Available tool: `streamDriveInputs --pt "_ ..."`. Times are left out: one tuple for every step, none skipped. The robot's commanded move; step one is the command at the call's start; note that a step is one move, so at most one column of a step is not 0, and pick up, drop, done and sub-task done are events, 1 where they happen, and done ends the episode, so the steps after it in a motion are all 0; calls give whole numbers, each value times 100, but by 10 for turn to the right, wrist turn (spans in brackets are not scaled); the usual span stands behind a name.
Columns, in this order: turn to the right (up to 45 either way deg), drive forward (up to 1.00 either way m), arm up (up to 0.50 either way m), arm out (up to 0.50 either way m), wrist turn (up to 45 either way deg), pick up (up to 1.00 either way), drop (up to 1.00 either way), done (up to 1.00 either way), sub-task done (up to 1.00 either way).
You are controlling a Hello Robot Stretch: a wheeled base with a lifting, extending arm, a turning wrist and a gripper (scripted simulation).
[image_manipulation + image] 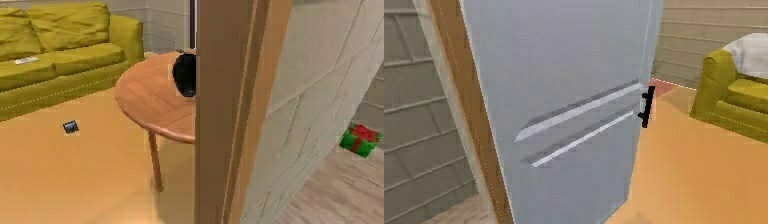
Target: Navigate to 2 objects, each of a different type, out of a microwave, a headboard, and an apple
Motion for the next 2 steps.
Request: streamDriveInputs --pt "450 0 0 0 0 0 0 0 0" --pt "0 100 0 0 0 0 0 0 0"
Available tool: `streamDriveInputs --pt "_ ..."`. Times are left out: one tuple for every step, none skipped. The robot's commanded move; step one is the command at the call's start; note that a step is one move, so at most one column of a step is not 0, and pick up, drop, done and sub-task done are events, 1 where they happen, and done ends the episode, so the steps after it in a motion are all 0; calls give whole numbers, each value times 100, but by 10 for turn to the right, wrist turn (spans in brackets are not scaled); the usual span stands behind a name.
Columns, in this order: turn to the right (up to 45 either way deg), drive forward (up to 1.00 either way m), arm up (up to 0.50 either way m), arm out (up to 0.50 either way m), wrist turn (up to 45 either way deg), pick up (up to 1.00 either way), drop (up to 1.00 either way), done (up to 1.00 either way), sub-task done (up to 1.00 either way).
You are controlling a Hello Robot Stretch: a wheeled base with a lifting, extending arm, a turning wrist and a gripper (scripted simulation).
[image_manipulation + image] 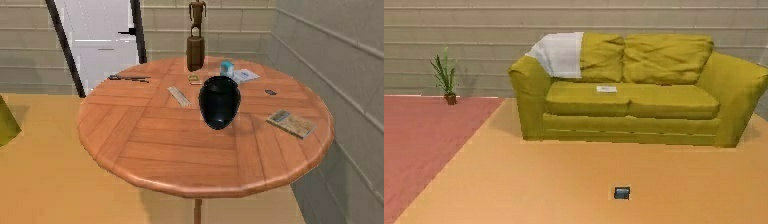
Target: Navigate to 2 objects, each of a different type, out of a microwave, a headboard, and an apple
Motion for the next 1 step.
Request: streamDriveInputs --pt "90 0 0 0 0 0 0 0 0"
